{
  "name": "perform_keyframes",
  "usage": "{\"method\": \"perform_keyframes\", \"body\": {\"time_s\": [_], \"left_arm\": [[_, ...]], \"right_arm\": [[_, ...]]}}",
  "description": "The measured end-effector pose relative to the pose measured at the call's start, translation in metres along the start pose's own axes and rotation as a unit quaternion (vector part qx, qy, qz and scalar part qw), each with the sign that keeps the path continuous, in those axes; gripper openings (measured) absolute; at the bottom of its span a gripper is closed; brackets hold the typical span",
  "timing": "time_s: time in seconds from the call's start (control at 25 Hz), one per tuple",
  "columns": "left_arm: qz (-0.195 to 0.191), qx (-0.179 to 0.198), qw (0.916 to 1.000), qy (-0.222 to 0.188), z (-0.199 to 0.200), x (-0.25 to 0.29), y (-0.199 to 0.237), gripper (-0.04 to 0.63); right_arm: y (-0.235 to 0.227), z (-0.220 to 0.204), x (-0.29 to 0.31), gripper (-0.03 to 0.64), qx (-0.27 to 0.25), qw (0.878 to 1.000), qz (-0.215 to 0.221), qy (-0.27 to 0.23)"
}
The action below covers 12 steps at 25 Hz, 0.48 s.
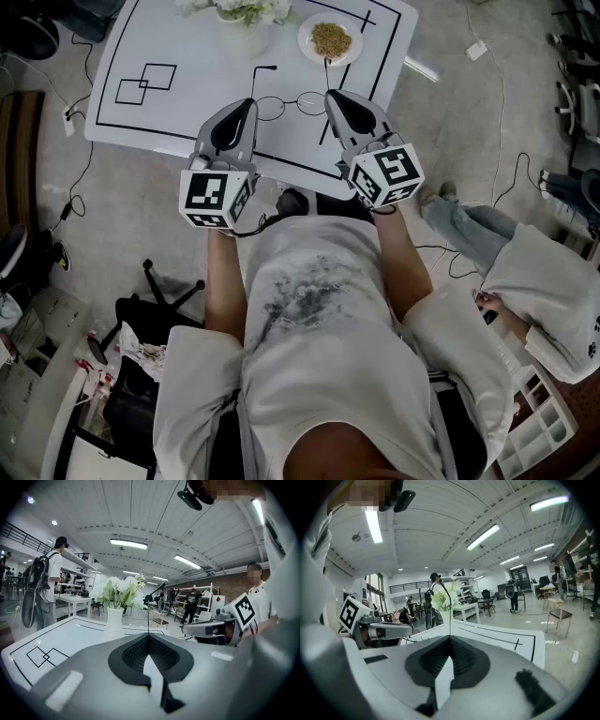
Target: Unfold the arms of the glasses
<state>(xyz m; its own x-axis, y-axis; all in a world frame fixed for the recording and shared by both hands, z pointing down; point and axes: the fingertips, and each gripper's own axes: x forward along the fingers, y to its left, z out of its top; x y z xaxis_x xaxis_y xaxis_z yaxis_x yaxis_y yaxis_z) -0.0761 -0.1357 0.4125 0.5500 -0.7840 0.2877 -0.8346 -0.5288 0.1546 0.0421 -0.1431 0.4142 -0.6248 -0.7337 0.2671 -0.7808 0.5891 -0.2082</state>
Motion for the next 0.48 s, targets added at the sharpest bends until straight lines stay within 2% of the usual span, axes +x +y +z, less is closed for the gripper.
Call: {"method": "perform_keyframes", "body": {"time_s": [0.48], "left_arm": [[0.013, -0.023, 0.9994, -0.021, 0.0074, -0.0057, 0.0034, 0.005]], "right_arm": [[0.0012, 0.0076, 0.0004, 0.015, 0.026, 0.999, -0.022, -0.014]]}}
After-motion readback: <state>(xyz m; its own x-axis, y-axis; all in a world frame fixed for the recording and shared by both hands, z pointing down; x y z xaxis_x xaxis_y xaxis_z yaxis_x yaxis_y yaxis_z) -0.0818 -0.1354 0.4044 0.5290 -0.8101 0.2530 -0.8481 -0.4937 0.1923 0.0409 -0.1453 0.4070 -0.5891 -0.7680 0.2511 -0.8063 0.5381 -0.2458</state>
